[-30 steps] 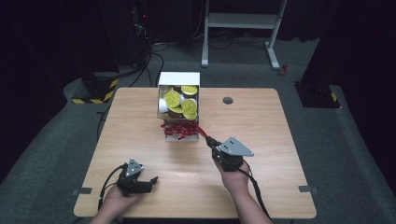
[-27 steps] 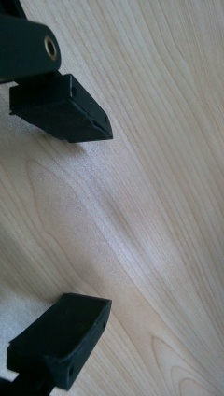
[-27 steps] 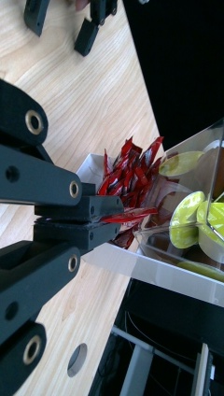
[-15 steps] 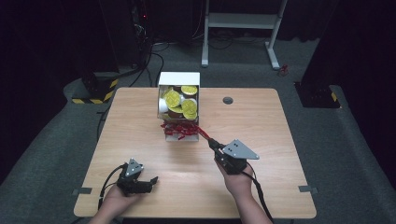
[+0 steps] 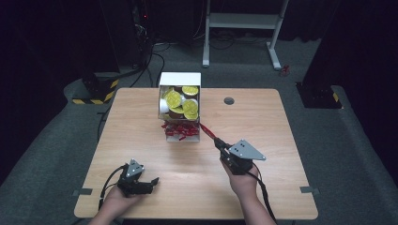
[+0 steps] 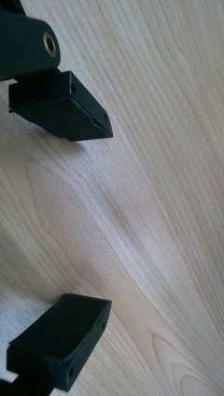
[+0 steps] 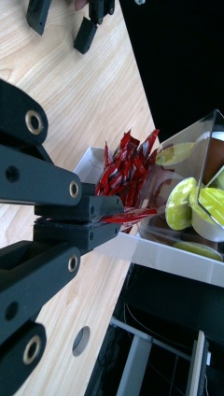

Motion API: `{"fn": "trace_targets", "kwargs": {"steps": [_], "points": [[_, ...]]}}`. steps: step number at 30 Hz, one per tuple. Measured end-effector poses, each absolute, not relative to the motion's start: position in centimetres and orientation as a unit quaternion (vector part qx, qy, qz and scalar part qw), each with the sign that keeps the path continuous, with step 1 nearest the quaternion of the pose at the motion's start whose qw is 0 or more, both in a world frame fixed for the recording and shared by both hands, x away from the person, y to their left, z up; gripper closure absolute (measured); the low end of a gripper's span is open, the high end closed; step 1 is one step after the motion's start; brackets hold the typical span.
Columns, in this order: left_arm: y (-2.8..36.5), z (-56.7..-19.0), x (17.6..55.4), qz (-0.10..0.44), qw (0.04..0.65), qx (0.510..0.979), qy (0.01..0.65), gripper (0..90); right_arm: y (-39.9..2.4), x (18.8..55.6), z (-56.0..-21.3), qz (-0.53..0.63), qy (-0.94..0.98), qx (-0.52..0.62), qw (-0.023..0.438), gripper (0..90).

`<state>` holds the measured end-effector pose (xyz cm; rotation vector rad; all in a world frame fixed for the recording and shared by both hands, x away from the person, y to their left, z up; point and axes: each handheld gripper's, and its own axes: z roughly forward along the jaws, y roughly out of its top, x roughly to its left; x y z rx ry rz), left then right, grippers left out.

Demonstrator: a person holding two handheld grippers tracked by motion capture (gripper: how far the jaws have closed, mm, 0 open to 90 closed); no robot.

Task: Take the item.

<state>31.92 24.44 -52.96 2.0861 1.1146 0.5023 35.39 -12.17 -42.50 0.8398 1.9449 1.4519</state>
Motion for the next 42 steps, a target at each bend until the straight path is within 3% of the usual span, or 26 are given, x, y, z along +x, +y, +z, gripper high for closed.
{"fn": "trace_targets", "kwargs": {"steps": [42], "points": [[24.5, -52.9, 32.0, 0.193, 0.352, 0.808, 0.431, 14.8, -17.4, 36.1, -41.4, 0.544, 0.69, 0.36, 0.314, 88.9]]}}
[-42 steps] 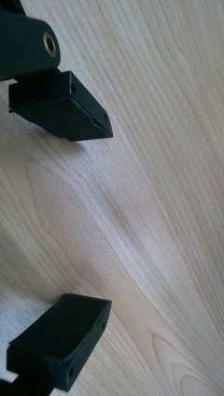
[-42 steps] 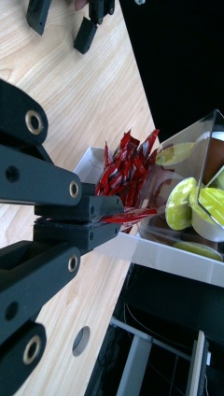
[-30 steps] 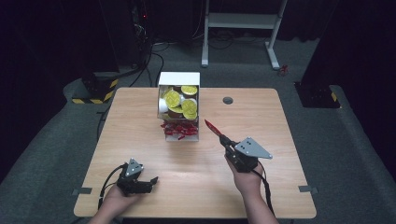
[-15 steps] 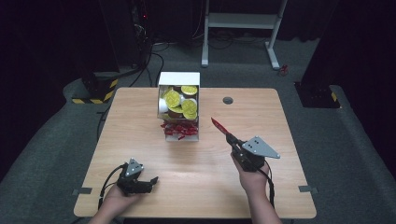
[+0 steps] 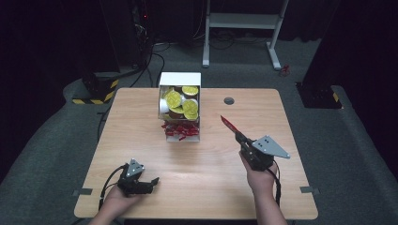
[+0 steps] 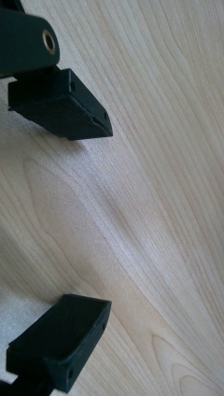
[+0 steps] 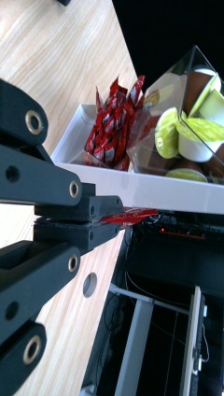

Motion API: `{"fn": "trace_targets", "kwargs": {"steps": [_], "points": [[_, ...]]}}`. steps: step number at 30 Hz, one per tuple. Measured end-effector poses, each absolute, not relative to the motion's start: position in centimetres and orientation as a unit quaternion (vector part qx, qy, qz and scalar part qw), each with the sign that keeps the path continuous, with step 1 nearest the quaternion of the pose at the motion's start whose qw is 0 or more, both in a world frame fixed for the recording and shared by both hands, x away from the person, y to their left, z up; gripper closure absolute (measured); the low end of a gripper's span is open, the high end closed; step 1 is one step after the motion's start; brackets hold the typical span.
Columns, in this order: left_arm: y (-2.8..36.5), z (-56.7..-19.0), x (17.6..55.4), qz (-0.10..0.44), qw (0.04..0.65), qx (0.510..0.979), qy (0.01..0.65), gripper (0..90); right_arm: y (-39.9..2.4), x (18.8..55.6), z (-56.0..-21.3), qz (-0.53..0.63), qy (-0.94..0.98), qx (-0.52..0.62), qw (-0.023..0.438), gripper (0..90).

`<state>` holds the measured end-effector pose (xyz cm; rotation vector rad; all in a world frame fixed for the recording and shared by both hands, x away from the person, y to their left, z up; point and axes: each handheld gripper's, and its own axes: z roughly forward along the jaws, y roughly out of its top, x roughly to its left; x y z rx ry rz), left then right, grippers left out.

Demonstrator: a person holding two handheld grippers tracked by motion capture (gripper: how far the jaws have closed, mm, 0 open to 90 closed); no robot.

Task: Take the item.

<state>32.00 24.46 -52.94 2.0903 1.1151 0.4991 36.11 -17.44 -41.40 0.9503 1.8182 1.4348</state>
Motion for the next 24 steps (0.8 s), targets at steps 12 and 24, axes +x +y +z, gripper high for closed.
{"fn": "trace_targets", "kwargs": {"steps": [12, 24], "points": [[24.4, -53.0, 32.0, 0.197, 0.351, 0.803, 0.44, 14.1, -19.6, 36.5, -41.4, 0.529, 0.678, 0.38, 0.339, 88.9], [24.4, -53.0, 32.1, 0.201, 0.341, 0.799, 0.452, 9.2, -20.9, 37.0, -42.0, 0.514, 0.673, 0.396, 0.354, 89.0]]}}
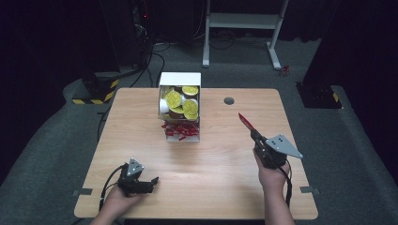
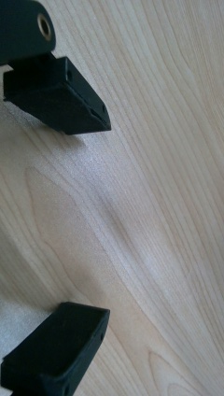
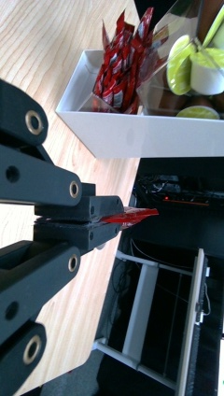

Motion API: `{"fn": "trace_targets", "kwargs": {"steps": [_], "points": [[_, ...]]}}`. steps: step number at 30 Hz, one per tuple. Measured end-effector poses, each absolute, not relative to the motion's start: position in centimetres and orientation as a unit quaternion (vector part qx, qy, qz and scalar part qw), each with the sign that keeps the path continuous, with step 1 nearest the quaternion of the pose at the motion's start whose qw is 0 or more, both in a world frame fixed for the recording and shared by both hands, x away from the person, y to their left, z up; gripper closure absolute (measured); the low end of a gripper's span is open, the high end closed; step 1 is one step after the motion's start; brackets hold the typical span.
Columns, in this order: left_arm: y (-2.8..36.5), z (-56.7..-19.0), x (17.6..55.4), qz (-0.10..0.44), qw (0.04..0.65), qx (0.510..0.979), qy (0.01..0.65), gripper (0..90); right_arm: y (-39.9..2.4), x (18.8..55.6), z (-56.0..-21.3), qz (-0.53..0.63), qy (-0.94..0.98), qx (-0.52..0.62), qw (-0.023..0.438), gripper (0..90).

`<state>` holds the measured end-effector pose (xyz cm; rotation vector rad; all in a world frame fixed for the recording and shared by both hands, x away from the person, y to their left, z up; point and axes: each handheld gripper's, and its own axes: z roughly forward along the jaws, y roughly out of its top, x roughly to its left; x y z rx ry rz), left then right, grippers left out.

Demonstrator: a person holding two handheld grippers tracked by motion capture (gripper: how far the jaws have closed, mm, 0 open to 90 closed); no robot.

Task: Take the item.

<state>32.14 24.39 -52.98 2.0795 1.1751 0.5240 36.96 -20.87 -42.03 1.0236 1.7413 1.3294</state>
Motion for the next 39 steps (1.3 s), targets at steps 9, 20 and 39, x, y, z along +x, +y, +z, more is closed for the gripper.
{"fn": "trace_targets", "kwargs": {"steps": [9, 20, 39], "points": [[24.4, -53.0, 32.2, 0.201, 0.34, 0.799, 0.454, 8.1, -21.5, 37.4, -42.6, 0.507, 0.672, 0.409, 0.353, 89.0], [24.4, -53.0, 32.1, 0.201, 0.341, 0.801, 0.45, 9.0, -22.2, 38.0, -43.3, 0.495, 0.673, 0.42, 0.355, 88.9], [24.4, -53.0, 32.1, 0.2, 0.344, 0.801, 0.447, 9.3, -22.2, 39.3, -45.6, 0.458, 0.691, 0.441, 0.344, 88.9]]}}
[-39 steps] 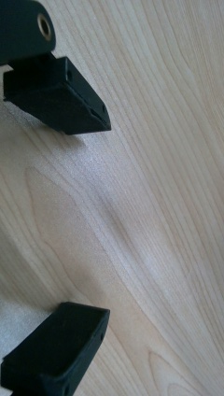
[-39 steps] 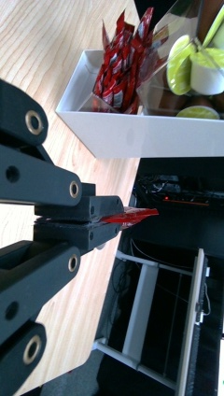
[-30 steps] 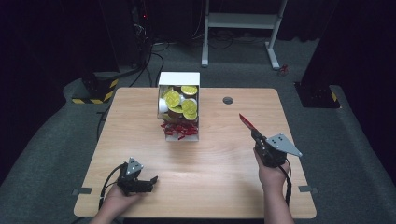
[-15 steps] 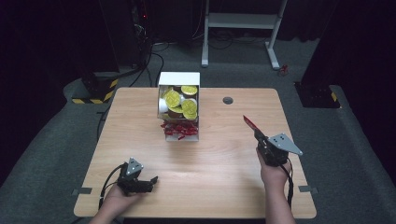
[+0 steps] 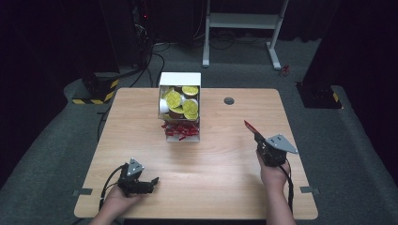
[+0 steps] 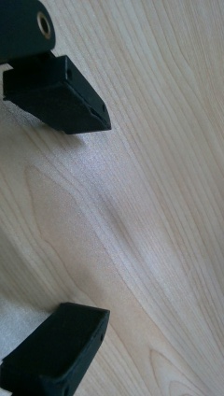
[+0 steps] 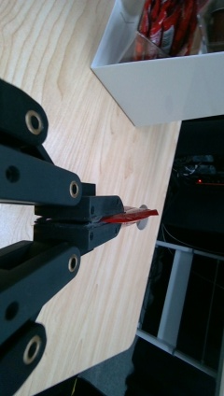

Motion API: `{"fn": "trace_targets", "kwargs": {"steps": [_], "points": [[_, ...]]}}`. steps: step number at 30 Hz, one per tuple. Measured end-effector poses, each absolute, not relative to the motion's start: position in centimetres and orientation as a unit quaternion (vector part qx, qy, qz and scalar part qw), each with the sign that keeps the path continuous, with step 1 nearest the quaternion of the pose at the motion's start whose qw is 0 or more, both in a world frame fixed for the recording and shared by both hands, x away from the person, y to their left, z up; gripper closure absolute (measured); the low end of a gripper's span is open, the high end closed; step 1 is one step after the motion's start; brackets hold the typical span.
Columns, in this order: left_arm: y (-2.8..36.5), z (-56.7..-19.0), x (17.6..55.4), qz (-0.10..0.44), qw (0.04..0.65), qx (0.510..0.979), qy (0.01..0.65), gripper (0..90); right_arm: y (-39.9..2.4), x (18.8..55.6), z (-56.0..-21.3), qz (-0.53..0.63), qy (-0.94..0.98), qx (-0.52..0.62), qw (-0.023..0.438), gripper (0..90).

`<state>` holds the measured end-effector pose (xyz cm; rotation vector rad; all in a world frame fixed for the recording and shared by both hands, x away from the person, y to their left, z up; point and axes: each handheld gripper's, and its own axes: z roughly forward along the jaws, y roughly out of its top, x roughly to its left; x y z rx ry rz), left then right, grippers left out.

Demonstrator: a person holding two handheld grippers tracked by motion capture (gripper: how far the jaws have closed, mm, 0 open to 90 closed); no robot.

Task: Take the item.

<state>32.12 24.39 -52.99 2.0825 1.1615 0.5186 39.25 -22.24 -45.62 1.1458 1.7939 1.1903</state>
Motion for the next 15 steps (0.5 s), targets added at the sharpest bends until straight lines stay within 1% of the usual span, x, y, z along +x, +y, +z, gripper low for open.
{"fn": "trace_targets", "kwargs": {"steps": [15], "points": [[24.4, -53.0, 32.1, 0.2, 0.344, 0.802, 0.445, 9.5, -22.3, 39.9, -46.9, 0.436, 0.7, 0.452, 0.341, 88.9]]}}
